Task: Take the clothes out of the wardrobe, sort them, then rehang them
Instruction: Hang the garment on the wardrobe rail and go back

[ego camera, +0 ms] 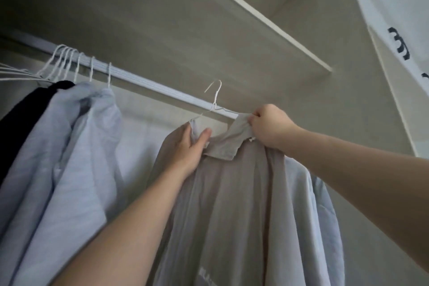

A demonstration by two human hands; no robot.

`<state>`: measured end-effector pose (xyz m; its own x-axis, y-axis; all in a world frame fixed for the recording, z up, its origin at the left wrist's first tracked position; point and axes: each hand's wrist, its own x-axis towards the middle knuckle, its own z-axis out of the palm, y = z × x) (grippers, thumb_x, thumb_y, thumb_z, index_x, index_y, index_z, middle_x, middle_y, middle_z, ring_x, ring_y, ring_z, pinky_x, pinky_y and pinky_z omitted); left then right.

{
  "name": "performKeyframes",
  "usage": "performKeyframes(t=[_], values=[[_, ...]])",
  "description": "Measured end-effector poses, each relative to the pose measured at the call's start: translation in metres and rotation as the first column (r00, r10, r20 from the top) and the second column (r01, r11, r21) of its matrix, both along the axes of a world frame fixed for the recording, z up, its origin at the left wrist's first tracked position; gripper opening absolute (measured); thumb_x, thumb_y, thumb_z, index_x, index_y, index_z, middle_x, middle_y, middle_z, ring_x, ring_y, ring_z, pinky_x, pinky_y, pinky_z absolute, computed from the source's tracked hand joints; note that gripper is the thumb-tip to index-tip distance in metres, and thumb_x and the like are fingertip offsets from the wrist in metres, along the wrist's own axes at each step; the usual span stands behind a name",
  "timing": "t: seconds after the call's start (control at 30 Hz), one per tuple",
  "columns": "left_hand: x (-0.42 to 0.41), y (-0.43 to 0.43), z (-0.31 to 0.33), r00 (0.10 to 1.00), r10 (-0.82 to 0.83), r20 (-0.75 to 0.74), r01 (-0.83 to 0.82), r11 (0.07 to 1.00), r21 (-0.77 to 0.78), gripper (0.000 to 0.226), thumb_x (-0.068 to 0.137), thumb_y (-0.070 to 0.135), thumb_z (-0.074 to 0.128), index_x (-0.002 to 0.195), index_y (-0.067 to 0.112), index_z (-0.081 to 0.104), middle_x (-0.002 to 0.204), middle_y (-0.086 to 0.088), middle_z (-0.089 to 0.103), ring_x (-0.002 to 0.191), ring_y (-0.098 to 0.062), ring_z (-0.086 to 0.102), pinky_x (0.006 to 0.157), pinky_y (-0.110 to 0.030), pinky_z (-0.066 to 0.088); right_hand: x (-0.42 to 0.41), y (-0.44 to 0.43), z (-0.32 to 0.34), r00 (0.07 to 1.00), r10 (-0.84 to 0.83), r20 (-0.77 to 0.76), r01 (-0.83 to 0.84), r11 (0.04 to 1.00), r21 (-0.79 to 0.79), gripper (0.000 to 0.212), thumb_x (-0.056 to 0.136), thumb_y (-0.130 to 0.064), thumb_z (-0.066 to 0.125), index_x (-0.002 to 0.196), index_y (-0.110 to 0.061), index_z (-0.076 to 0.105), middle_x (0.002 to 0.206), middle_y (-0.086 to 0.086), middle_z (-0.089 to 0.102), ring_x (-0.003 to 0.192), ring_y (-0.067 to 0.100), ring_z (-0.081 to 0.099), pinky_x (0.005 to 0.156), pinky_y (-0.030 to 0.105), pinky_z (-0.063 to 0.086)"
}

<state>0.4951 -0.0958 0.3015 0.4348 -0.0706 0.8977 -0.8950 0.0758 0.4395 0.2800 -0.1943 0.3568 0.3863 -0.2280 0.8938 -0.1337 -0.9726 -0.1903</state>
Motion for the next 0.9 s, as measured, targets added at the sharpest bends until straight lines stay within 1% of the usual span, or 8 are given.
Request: performKeyframes(t=[0.1,0.27,0.43,0.57,0.7,0.77,0.83,0.9], values=[[0.013,-0.012,0.009,0.985,-0.154,-0.083,0.160,0.984,0.072,0.111,0.059,0.092,0.050,0.153,0.036,0.031,0.153,0.007,0.045,0.142,-0.015,0.041,0.119,-0.041,0.029,0.022,-0.004,0.013,1.000,-0.028,-0.012,0.028,0.999,0.028,0.023,0.096,-0.020,0.049,0.078,-0.006,0.055,0.085,0.013,0.055,0.078,0.028,0.048,0.066,0.026,0.033],[0.035,-0.027,0.015,0.988,-0.128,-0.082,0.135,0.987,0.086,0.125,0.049,0.102,0.047,0.152,0.032,0.035,0.152,0.010,0.046,0.139,-0.013,0.043,0.117,-0.041,0.033,0.043,-0.006,0.020,0.998,-0.043,-0.052,0.046,0.998,0.044,0.018,0.092,-0.013,0.049,0.075,-0.007,0.049,0.077,0.008,0.049,0.071,0.027,0.045,0.052,0.025,0.031],[0.056,-0.040,-0.001,0.985,-0.064,-0.163,0.094,0.980,0.178,0.086,0.057,0.098,0.048,0.124,0.044,0.054,0.134,0.020,0.050,0.133,-0.012,0.047,0.109,-0.037,0.037,0.058,-0.016,0.010,0.989,-0.047,-0.138,0.052,0.998,0.033,0.018,0.093,-0.011,0.050,0.101,-0.001,0.062,0.083,0.010,0.055,0.073,0.026,0.050,0.061,0.024,0.037],[0.069,-0.051,-0.007,0.977,-0.145,-0.157,0.168,0.975,0.146,0.086,0.064,0.083,0.058,0.134,0.033,0.053,0.140,0.008,0.056,0.129,-0.016,0.053,0.113,-0.041,0.037,0.061,-0.026,0.003,0.982,-0.052,-0.180,0.053,0.999,-0.003,0.025,0.095,-0.011,0.047,0.110,0.001,0.063,0.104,0.019,0.062,0.084,0.028,0.052,0.072,0.028,0.041],[0.074,-0.059,-0.002,0.976,-0.047,-0.211,0.079,0.986,0.146,0.109,0.056,0.090,0.046,0.151,0.036,0.033,0.159,0.013,0.031,0.145,-0.021,0.032,0.114,-0.036,0.027,0.054,-0.034,-0.002,0.953,-0.261,-0.153,0.203,0.927,-0.316,0.025,0.094,-0.018,0.042,0.117,-0.011,0.051,0.116,0.012,0.057,0.094,0.032,0.053,0.074,0.034,0.042],[0.076,-0.067,0.004,0.977,-0.090,-0.195,0.118,0.983,0.138,0.109,0.059,0.088,0.046,0.154,0.038,0.028,0.161,0.012,0.030,0.147,-0.019,0.031,0.120,-0.041,0.025,0.052,-0.041,-0.004,0.923,-0.378,-0.074,0.270,0.772,-0.575,0.033,0.096,-0.028,0.039,0.128,-0.019,0.040,0.123,0.004,0.049,0.107,0.030,0.051,0.075,0.036,0.037],[0.077,-0.078,0.006,0.978,-0.126,-0.166,0.150,0.979,0.136,0.103,0.064,0.084,0.048,0.154,0.038,0.029,0.159,0.011,0.034,0.146,-0.016,0.033,0.120,-0.042,0.026,0.054,-0.050,-0.006,0.877,-0.475,-0.069,0.278,0.620,-0.733,0.047,0.098,-0.040,0.032,0.142,-0.023,0.031,0.141,-0.002,0.041,0.126,0.025,0.043,0.088,0.038,0.037],[0.076,-0.091,0.006,0.978,-0.148,-0.144,0.166,0.978,0.128,0.094,0.070,0.078,0.049,0.153,0.038,0.031,0.159,0.011,0.034,0.145,-0.013,0.034,0.120,-0.039,0.027,0.056,-0.059,-0.007,0.817,-0.556,-0.150,0.266,0.596,-0.758,0.059,0.098,-0.049,0.029,0.150,-0.023,0.024,0.153,-0.005,0.031,0.138,0.022,0.036,0.106,0.042,0.034]])
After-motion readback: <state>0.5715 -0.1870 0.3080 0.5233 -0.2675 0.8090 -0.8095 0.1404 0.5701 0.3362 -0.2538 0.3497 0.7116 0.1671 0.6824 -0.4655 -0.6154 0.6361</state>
